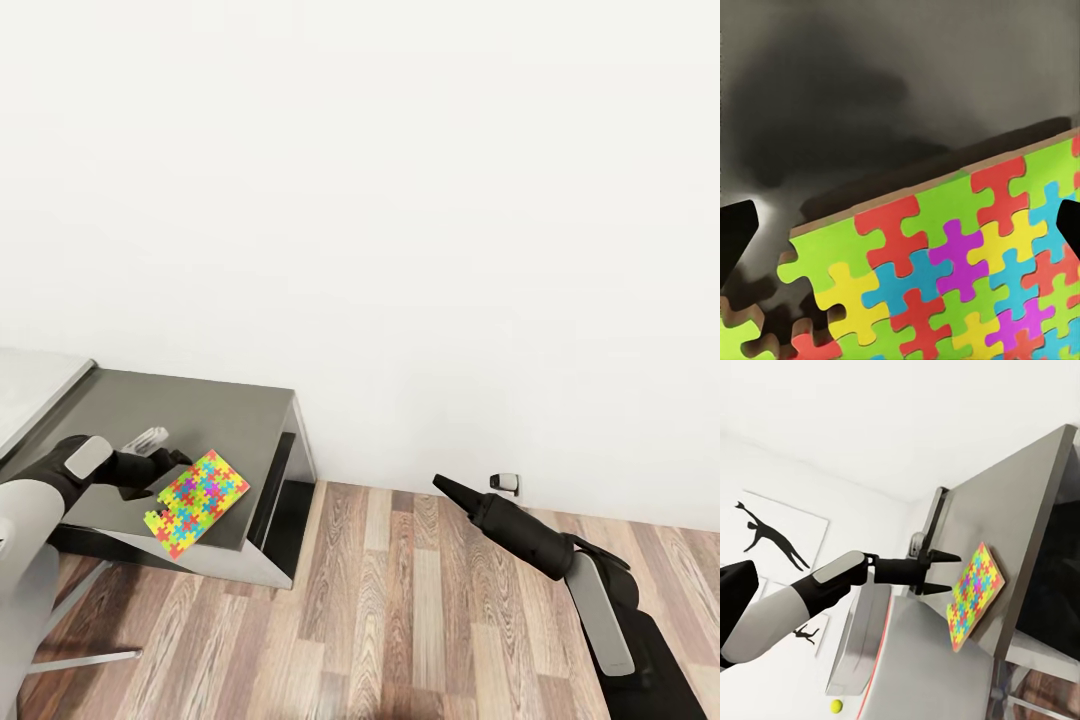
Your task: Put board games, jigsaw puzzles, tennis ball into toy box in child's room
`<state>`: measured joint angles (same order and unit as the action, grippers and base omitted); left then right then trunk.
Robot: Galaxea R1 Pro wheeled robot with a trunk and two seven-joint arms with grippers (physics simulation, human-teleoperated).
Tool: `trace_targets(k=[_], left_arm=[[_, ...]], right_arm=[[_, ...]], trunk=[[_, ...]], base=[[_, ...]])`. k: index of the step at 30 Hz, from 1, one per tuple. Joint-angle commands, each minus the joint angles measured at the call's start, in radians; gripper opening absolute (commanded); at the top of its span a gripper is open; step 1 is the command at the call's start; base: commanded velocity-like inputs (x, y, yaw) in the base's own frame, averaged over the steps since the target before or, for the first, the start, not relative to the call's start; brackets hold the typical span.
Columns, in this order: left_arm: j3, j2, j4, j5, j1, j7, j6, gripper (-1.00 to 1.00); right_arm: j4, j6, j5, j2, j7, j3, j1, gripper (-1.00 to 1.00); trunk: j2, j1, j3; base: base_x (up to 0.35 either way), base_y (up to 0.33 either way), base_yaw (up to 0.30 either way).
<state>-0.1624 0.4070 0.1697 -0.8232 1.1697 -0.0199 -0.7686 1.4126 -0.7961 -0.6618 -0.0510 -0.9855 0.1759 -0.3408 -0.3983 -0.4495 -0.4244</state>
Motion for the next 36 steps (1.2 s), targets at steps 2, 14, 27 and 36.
trace_targets(k=[2, 14, 27, 36], left_arm=[[-0.008, 0.002, 0.001, -0.004, 0.001, -0.004, -0.003, 1.00], [-0.008, 0.003, 0.001, -0.006, 0.001, -0.007, -0.004, 1.00], [-0.006, 0.001, 0.001, -0.008, 0.001, -0.009, -0.031, 1.00], [-0.006, 0.002, 0.001, -0.008, 0.001, -0.009, -0.037, 1.00]], right_arm=[[0.000, -0.005, -0.002, 0.000, -0.001, 0.001, 0.000, 1.00], [0.000, -0.003, 0.000, 0.002, 0.001, 0.000, -0.001, 1.00], [0.000, 0.001, 0.001, 0.005, 0.002, 0.000, 0.000, 1.00], [0.002, 0.004, 0.002, 0.005, 0.006, 0.000, 0.000, 1.00]], trunk=[[-0.002, -0.001, -0.002], [-0.002, -0.001, -0.002], [-0.002, -0.001, -0.002], [-0.002, -0.001, -0.002]], base=[[0.000, 0.000, 0.000], [0.000, 0.000, 0.000], [0.000, 0.000, 0.000], [0.000, 0.000, 0.000]])
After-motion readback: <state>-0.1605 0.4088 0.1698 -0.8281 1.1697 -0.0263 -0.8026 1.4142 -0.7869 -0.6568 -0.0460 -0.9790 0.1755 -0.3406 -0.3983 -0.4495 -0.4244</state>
